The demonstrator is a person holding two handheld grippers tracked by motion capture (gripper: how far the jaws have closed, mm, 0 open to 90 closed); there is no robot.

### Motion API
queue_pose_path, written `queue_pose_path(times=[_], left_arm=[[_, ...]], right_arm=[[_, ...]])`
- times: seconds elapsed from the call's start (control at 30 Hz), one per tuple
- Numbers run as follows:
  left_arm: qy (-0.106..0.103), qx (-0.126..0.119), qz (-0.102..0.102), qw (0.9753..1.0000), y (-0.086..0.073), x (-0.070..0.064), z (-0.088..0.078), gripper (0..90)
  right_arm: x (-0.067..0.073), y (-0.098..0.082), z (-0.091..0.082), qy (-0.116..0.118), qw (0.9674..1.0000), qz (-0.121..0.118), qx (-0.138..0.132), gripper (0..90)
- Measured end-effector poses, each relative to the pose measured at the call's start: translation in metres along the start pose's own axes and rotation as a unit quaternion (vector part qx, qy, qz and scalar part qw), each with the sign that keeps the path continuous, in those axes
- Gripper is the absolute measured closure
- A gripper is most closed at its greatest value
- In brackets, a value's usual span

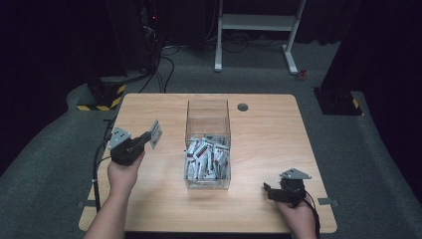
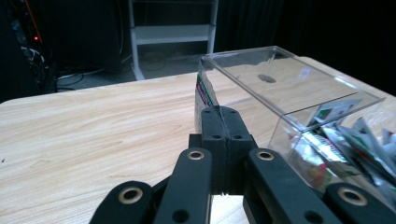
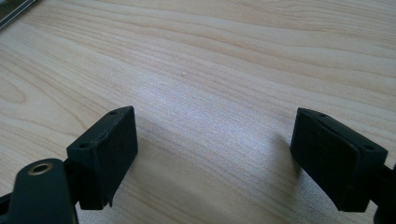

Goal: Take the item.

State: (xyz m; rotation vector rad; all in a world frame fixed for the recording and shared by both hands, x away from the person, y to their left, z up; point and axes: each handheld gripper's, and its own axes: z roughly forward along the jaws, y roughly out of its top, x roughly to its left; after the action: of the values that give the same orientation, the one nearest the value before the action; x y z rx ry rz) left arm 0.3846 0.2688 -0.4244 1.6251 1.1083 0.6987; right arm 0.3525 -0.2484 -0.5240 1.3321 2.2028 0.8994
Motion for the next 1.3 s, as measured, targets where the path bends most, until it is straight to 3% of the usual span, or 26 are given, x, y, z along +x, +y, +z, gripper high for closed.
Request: queue_pose_path(times=[0.63,1.3], left_arm=[[-0.005,0.04,-0.027,0.9988,-0.016,0.0,0.041,89.7],[0.012,0.074,-0.04,0.9964,-0.036,0.008,0.048,89.0]], right_arm=[[0.0,0.0,0.0,-0.001,1.0,0.0,0.0,14.7],[0.0,0.0,0.0,-0.001,1.0,0.002,0.0,14.7]])
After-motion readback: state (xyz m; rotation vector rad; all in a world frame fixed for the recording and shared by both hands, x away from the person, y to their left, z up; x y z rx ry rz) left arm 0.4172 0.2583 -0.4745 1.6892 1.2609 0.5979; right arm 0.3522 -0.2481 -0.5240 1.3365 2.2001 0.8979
